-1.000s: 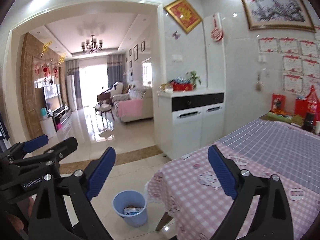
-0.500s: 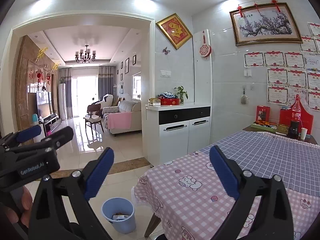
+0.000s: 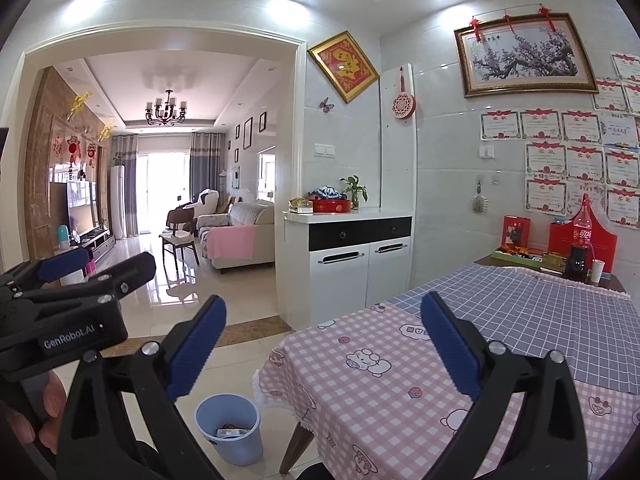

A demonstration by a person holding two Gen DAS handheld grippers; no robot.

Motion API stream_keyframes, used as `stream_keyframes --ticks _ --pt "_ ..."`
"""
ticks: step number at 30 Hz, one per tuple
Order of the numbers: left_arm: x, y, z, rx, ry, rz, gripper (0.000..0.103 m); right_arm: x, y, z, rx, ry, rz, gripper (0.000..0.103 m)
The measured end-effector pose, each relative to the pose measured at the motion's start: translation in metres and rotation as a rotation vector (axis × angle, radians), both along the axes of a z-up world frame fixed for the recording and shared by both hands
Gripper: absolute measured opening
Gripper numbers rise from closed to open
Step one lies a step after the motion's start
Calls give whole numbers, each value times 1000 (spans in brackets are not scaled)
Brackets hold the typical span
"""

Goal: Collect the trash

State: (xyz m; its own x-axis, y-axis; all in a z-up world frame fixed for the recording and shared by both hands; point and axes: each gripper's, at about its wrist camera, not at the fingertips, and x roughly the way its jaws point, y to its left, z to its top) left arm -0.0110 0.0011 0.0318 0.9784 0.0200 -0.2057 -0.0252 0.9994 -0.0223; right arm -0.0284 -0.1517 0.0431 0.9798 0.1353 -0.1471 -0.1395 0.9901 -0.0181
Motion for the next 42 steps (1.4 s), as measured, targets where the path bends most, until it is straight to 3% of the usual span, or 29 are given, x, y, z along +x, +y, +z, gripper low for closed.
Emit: stream_keyframes --ticks 42 --pt "1 -3 -2 12 0 -11 96 2 -1 -4 -5 4 -7 96"
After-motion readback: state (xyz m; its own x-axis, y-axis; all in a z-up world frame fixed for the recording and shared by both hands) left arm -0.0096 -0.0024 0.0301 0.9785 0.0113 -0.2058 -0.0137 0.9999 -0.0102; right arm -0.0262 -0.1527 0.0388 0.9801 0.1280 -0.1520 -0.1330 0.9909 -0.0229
